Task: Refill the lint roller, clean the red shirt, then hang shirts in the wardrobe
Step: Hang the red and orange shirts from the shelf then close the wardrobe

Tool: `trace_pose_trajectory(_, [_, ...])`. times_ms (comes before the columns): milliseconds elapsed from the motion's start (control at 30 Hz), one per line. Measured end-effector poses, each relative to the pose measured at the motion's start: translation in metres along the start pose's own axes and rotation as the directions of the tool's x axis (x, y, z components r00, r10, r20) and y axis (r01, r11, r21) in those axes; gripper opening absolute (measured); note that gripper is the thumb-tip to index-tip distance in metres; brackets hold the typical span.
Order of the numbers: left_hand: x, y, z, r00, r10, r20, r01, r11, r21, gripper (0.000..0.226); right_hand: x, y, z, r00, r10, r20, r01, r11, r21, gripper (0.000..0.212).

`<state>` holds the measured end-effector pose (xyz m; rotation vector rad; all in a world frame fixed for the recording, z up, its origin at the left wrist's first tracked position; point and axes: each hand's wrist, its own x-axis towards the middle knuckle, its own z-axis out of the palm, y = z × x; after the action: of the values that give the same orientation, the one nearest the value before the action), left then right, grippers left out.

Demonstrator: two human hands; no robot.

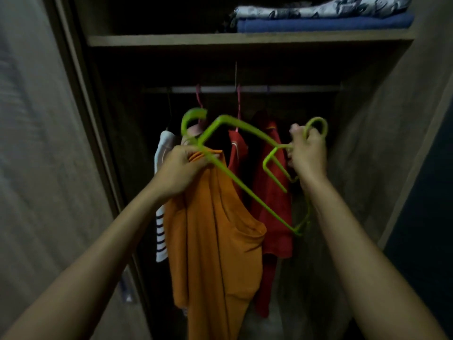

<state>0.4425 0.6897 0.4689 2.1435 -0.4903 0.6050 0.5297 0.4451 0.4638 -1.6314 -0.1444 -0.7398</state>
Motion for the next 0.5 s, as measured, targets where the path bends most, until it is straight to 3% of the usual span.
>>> trace_pose_trajectory(67, [-0.007, -0.003, 0.002, 0.999, -0.032, 0.005, 0.032, 0.999, -0.027, 0.016, -0.007, -0.008, -0.003, 0.992, 0.114, -0.056, -0.099, 0.971, 0.218, 0.035])
trace_pose_trajectory(133, [-0.014, -0.005, 0.006, 0.999, -0.031, 0.032, 0.032, 0.999, -0.03, 0.019, -0.016, -0.018, -0.007, 0.968, 0.238, -0.081, -0.176, 0.871, 0.459, 0.035])
trace_pose_trajectory(233, [-0.024, -0.007, 0.013, 0.998, -0.039, 0.05, 0.042, 0.998, -0.05, 0.02, -0.029, -0.027, -0.008, 0.947, 0.316, -0.06, -0.197, 0.716, 0.67, 0.031])
trace_pose_trajectory(300, [-0.03, -0.009, 0.018, 0.998, -0.028, 0.059, 0.031, 0.998, -0.058, 0.02, -0.039, -0.03, -0.006, 0.951, 0.305, -0.049, -0.178, 0.67, 0.721, 0.031])
trace_pose_trajectory(400, [-0.036, -0.011, 0.019, 0.992, -0.027, 0.121, 0.038, 0.996, -0.083, 0.02, -0.053, -0.034, -0.004, 0.972, 0.218, -0.084, -0.092, 0.689, 0.719, 0.032])
trace_pose_trajectory(500, [-0.043, -0.01, 0.017, 0.981, -0.048, 0.189, 0.074, 0.988, -0.134, 0.02, -0.065, -0.031, 0.003, 0.981, 0.187, -0.046, -0.102, 0.705, 0.702, 0.032])
